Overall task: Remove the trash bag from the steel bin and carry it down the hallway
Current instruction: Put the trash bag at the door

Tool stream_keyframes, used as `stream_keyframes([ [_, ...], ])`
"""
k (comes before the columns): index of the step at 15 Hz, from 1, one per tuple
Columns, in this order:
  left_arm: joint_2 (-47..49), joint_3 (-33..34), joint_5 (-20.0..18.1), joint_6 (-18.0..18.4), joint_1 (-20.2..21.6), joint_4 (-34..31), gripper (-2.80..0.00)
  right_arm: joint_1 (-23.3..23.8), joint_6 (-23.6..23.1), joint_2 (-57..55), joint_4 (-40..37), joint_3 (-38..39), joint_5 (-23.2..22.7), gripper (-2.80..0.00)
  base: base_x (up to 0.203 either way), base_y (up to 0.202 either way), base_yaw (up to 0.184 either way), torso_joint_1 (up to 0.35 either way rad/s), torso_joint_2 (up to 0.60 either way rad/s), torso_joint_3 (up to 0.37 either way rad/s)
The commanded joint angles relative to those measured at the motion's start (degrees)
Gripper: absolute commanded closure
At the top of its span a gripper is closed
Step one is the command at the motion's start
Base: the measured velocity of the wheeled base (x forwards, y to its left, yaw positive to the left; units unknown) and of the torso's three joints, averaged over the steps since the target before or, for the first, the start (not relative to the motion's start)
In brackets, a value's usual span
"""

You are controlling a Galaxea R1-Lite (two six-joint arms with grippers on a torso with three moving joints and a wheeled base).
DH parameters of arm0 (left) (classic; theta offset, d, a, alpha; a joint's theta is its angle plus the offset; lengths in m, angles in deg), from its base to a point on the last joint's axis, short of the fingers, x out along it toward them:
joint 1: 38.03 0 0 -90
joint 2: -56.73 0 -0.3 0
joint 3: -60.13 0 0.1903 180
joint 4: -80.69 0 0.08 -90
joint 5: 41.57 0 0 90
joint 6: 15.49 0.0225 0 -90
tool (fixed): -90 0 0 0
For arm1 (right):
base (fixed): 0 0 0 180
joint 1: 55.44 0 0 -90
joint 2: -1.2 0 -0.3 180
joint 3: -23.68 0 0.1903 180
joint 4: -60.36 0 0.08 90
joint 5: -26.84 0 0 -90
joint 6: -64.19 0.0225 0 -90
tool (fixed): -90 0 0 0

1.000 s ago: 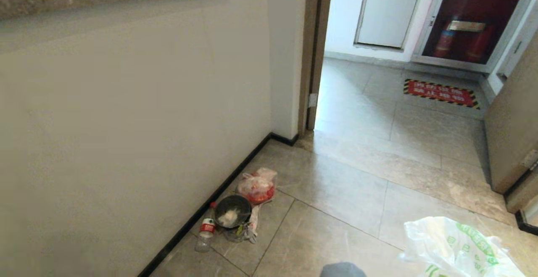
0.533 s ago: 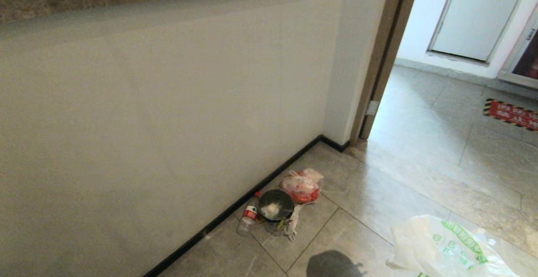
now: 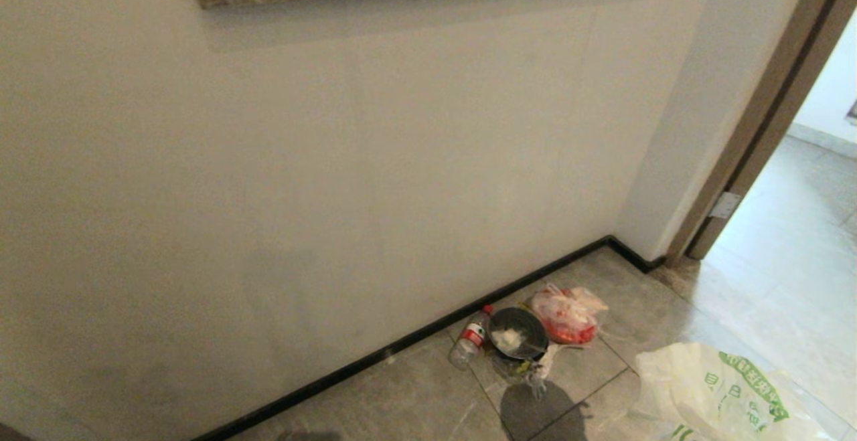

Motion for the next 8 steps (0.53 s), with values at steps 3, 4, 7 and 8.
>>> stream_keyframes([
  [3,0.0,0.0,0.0,0.0,0.0,0.0,0.00,0.0,0.0,0.0,0.1,0.1,0.1,0.00,0.001,-0.018,0.169,0.002,0.00,0.004],
  [4,0.0,0.0,0.0,0.0,0.0,0.0,0.00,0.0,0.0,0.0,0.1,0.1,0.0,0.00,0.003,-0.022,0.163,0.002,0.00,0.000],
  [7,0.0,0.0,0.0,0.0,0.0,0.0,0.00,-0.1,0.0,0.0,0.1,0.1,0.0,0.00,0.001,-0.018,0.167,0.004,0.01,0.002],
  [8,0.0,0.0,0.0,0.0,0.0,0.0,0.00,0.0,0.0,0.0,0.0,0.1,0.1,0.00,0.004,-0.017,0.163,0.004,0.00,0.004],
])
